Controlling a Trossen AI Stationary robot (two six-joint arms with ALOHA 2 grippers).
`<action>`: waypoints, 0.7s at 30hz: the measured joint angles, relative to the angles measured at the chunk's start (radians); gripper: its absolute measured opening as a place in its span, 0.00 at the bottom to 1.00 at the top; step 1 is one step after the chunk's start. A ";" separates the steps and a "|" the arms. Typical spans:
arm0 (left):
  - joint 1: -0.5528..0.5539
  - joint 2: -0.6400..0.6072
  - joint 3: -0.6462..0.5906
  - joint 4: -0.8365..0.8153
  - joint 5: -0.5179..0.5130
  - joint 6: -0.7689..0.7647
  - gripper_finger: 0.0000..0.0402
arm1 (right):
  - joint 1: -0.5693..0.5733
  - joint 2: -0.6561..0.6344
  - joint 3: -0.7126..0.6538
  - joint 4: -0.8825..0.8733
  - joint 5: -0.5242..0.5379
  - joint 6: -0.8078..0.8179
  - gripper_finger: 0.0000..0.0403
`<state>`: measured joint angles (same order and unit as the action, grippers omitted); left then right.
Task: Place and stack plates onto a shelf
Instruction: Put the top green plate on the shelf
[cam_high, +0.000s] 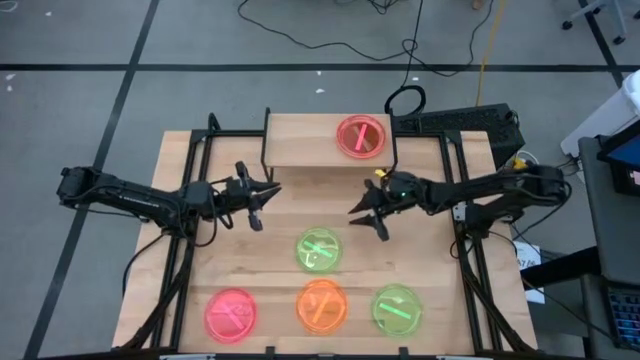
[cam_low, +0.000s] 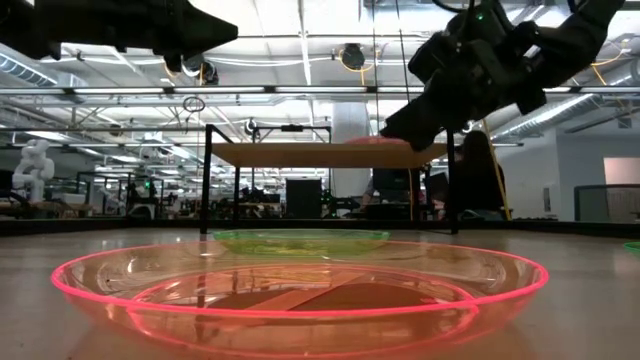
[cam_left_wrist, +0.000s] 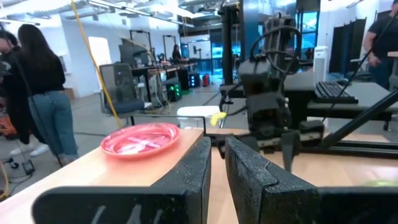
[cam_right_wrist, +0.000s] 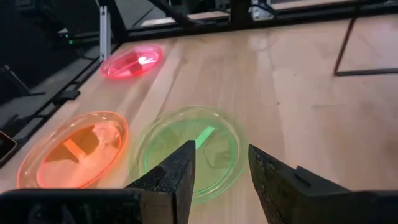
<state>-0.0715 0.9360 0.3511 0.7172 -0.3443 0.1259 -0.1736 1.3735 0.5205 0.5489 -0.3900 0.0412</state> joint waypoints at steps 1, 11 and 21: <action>0.001 0.000 0.000 0.000 0.000 0.001 0.14 | 0.006 0.019 0.000 0.016 0.000 0.003 0.33; 0.006 0.001 0.000 -0.004 0.000 0.000 0.14 | 0.065 0.186 0.000 0.150 0.024 0.066 0.39; 0.006 0.001 0.000 -0.009 0.001 -0.008 0.14 | 0.073 0.314 0.044 0.151 0.155 0.187 0.51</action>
<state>-0.0650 0.9367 0.3511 0.7085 -0.3431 0.1177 -0.1005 1.6880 0.5644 0.7000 -0.2351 0.2278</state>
